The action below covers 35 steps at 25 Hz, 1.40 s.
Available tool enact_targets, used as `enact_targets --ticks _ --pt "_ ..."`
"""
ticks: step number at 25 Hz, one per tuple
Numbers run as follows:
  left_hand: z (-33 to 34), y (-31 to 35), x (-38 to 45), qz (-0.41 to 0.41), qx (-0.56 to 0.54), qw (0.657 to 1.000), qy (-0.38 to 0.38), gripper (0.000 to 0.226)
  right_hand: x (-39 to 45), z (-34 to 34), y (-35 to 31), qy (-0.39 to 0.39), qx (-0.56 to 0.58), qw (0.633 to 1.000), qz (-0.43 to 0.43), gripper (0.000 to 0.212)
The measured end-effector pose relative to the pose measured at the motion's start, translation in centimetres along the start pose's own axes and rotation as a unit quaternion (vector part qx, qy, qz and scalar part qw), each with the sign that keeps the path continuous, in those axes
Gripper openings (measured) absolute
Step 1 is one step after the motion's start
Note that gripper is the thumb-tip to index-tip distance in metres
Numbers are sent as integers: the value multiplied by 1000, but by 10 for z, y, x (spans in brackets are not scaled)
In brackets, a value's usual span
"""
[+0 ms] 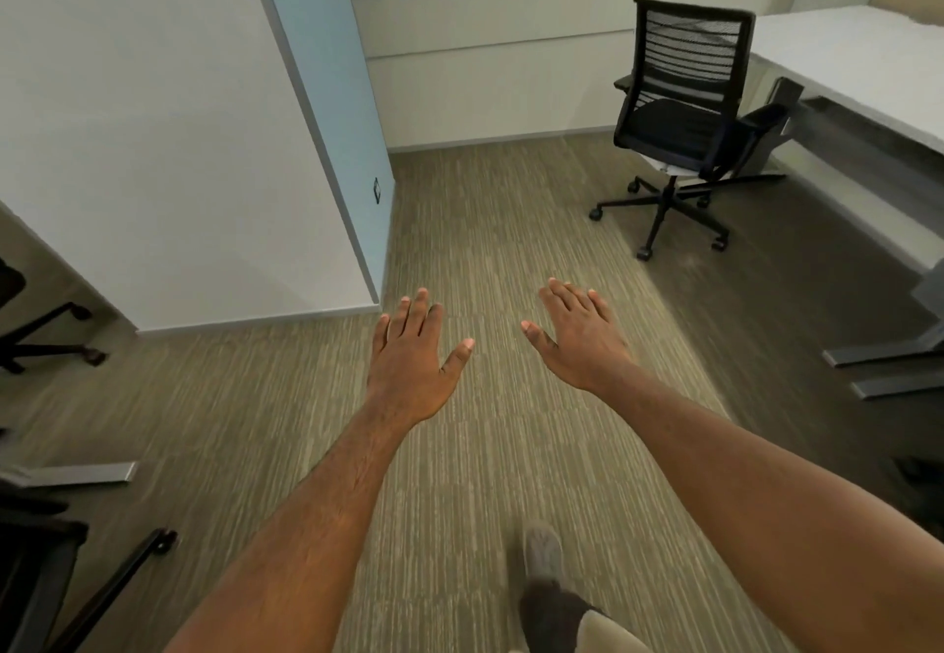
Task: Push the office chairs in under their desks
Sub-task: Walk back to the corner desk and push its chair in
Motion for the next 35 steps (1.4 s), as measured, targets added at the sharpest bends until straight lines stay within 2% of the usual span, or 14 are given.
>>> enact_targets --ticks 6,10,13,20,31,35 --pt "31 -53 137 -11 8 1000 -13 85 143 30 23 -10 7 1000 -12 77" --pt "41 -67 257 0 4 1000 -27 85 257 28 53 -17 9 1000 4 75" --pt "40 -77 340 -5 -14 1000 -9 85 336 20 74 -9 1 1000 9 74" --pt "59 -108 497 8 -24 1000 -17 82 477 29 104 -5 -1 1000 21 79" --pt "108 -162 802 90 -31 995 -43 76 727 68 186 -8 -9 990 141 73" --pt "127 -150 896 141 -38 987 -66 76 793 61 215 5 1 981 194 72"
Point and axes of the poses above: each hand's wrist, its own x-axis towards the middle knuckle, its own z-axis out of the palm, y = z × x, the point moved 6 cm from there along x, towards the middle knuckle, and after that the axes turned 4 degrees about z, right-handed, at the moved point
